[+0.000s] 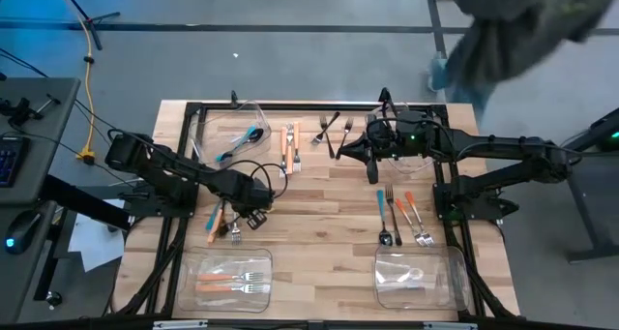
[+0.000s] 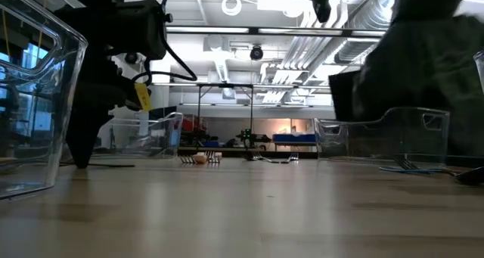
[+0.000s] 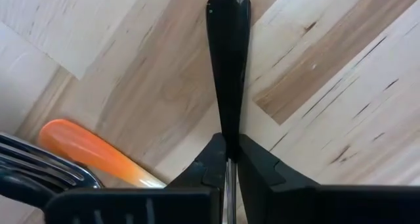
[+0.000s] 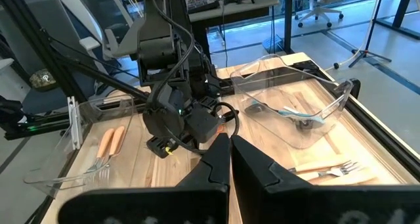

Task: Sort silverware by color (type)
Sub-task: Put the black fork into the bottom right transparent bin

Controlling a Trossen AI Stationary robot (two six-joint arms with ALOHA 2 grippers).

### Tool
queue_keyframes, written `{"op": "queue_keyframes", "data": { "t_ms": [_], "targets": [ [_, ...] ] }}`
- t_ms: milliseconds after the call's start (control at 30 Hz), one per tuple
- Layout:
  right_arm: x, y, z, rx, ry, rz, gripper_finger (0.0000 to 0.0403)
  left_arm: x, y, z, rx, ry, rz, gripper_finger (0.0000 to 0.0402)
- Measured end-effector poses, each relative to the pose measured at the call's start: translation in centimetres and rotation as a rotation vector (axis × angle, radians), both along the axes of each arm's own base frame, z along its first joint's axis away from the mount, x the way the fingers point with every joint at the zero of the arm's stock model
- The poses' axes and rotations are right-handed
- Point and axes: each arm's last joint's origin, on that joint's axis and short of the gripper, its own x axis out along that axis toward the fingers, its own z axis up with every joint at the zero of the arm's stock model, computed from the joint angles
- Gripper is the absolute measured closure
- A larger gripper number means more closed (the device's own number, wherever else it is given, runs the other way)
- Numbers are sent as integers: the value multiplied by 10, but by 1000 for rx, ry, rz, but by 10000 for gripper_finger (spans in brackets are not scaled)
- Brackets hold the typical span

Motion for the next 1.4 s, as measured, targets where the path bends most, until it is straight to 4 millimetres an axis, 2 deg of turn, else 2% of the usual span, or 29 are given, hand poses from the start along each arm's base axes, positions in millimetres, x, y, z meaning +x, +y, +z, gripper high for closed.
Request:
{"op": "queue_keyframes", "data": {
  "t_ms": [267, 367, 533, 667, 867, 1033, 1200, 1400],
  "targets": [
    [0, 0, 0, -1, 0, 0, 403, -1, -2, 6, -73, -21, -37, 397],
    [0, 0, 0, -2, 0, 0, 403, -4, -1, 20, -101, -82, -86, 398],
    [0, 0, 0, -8, 0, 3, 403, -11, 6, 57, -100, -263, -125, 399],
    [0, 1, 0, -1, -4, 33, 403, -17, 17, 95, 3, -500, -109, 399],
    [0, 3, 1, 17, -10, 94, 403, -15, 39, 153, 219, -1020, -143, 400],
    [1, 3, 4, 37, -46, 88, 403, -7, 61, 186, 458, -1323, -181, 400],
    [2, 3, 10, 29, -102, 89, 403, 1, 80, 195, 622, -1415, -214, 400],
    [3, 2, 17, 9, -176, 68, 403, 18, 91, 192, 614, -1516, -232, 400]
  ]
}}
